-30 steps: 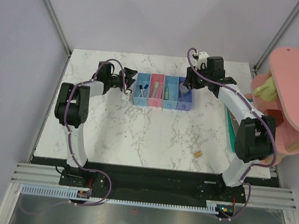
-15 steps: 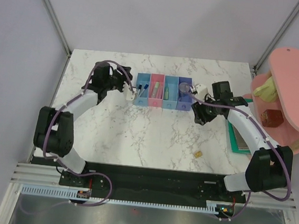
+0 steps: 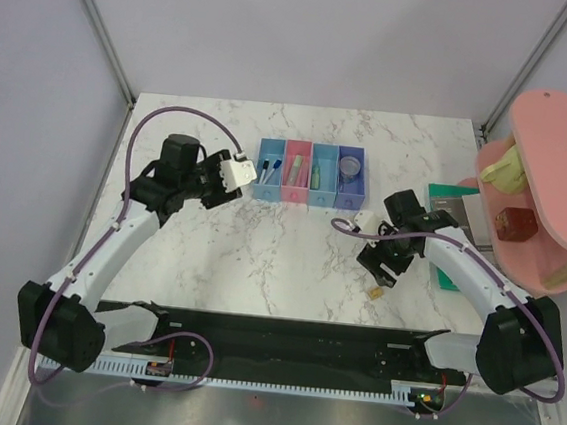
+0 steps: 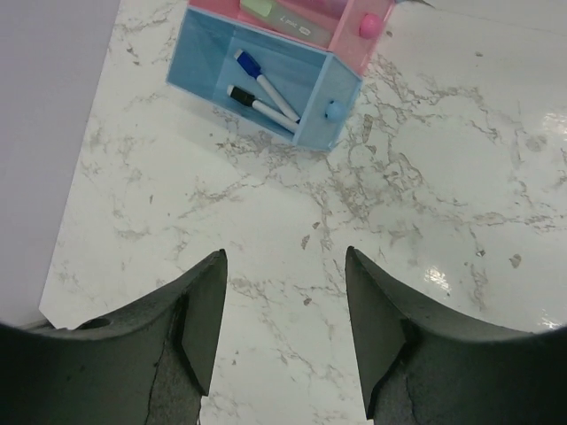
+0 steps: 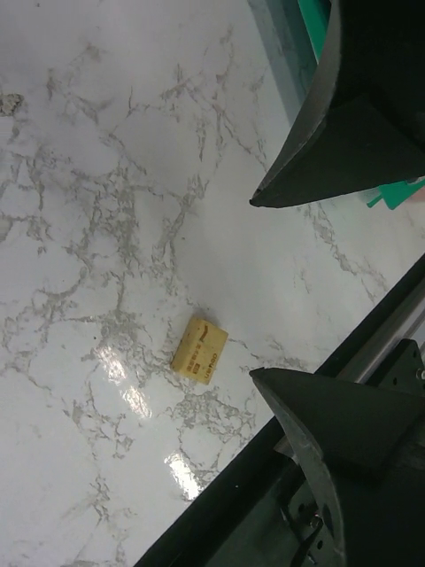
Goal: Sort the stationery into containers
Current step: Pick up the stationery from the center of the board.
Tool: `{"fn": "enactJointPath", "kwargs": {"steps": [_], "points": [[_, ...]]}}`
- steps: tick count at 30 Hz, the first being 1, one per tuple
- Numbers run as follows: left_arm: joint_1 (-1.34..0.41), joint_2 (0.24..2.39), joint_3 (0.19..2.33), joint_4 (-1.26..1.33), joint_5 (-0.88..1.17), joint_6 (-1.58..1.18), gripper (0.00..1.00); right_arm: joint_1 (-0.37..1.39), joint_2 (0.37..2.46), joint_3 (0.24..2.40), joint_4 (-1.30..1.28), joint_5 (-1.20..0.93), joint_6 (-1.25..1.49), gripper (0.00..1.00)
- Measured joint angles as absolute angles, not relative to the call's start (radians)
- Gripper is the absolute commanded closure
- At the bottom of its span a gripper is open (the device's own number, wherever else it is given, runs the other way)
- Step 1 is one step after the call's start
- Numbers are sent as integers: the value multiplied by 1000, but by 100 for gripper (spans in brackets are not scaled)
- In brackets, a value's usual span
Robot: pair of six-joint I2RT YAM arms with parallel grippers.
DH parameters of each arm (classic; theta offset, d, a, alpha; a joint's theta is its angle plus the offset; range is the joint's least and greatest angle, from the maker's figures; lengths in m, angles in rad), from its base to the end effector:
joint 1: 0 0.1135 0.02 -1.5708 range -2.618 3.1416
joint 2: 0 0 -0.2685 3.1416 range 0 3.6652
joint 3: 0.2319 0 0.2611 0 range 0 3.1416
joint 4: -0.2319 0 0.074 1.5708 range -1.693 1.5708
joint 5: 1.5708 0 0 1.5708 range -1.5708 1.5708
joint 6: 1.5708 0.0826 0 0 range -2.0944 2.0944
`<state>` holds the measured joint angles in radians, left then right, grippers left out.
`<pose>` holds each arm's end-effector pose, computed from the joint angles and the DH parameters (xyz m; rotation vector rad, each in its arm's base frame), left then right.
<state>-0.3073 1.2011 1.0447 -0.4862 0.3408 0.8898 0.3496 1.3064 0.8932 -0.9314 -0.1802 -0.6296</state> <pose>0.2823 -0.1185 0.2926 1.3729 1.6823 -0.0456 0.2218 0.0966 0.1743 -1.3831 2.5326 0.2124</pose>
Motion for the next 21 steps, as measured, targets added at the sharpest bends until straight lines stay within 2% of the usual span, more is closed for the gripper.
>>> {"fn": "enactJointPath", "kwargs": {"steps": [7,21], "points": [[-307,1051,959,-561,300,842,37,410,1232,808,-945,-166,-746,21],[-307,960,958,-641,230,818,37,487,1288,707,-879,-143,-872,21]]}}
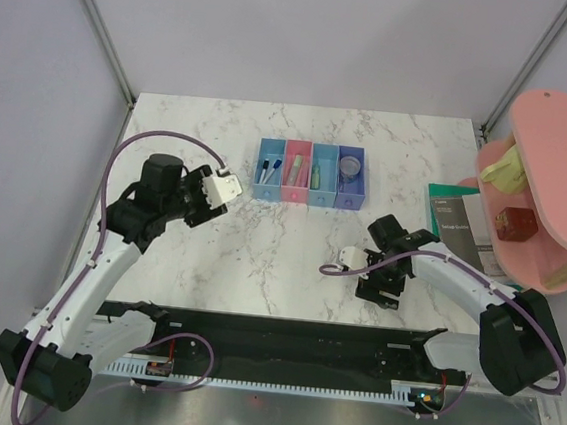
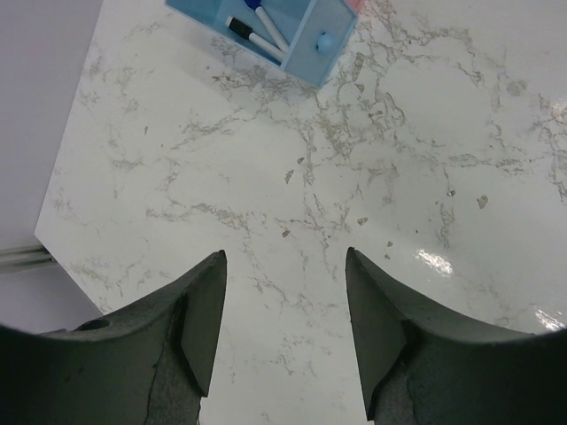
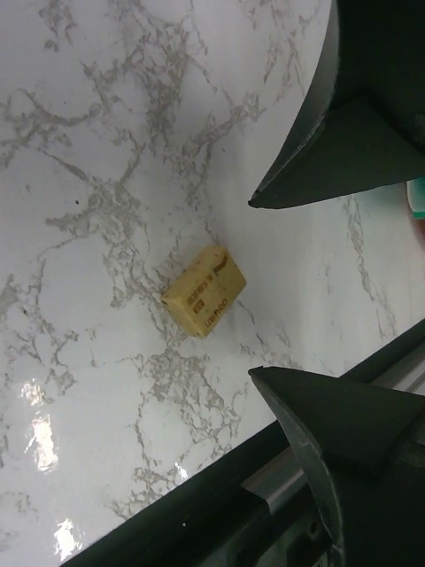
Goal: Sort the stationery into containers
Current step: Pick up the stationery from the center of the board.
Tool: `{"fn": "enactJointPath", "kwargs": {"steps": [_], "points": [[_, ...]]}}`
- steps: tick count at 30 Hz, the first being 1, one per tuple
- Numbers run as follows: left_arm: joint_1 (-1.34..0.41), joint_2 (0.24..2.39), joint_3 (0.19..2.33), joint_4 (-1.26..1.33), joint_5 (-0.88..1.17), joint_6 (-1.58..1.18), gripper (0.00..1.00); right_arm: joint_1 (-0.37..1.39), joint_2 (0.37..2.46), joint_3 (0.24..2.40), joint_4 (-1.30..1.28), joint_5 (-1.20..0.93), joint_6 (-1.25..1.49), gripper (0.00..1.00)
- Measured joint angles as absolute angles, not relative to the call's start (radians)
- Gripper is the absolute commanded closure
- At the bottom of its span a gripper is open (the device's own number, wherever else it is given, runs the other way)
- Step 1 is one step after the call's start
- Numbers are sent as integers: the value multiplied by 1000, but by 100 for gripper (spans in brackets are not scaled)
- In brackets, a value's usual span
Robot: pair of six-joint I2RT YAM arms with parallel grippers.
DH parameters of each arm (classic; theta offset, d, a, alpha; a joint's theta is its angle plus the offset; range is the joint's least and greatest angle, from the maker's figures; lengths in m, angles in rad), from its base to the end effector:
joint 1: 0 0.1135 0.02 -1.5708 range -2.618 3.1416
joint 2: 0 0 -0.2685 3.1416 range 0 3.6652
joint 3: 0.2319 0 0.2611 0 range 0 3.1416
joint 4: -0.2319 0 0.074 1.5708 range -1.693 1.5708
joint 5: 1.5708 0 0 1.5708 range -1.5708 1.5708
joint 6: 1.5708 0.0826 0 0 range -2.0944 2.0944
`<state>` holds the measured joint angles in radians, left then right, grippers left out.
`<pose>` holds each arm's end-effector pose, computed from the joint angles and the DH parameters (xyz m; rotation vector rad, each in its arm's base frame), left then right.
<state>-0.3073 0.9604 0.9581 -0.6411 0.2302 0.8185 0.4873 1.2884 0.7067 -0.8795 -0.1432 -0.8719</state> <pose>0.2268 -0.0917 0.3003 1.2764 1.7854 0.0319 0.1778 0.1076 0.1271 -1.8956 2.3273 0.1798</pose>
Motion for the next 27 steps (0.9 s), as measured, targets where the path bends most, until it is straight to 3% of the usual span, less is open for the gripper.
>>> {"fn": "enactJointPath", "kwargs": {"steps": [5,11,14,18,23,27], "points": [[-307,934,953,-669,210,809,37,497,1338,700,-813,-134,-888,23],[-307,917,944,-692,194,802,36,508,1382,700,-767,-130,-894,34],[-307,915,943,-702,186,801,36,514,1382,698,-764,-130,-894,45],[-307,916,943,-706,184,799,37,521,1381,696,-768,-131,-893,70],[-307,923,943,-706,185,788,36,525,1378,696,-775,-132,-893,81],[-307,925,943,-706,185,776,36,529,1375,696,-775,-130,-892,83]]}}
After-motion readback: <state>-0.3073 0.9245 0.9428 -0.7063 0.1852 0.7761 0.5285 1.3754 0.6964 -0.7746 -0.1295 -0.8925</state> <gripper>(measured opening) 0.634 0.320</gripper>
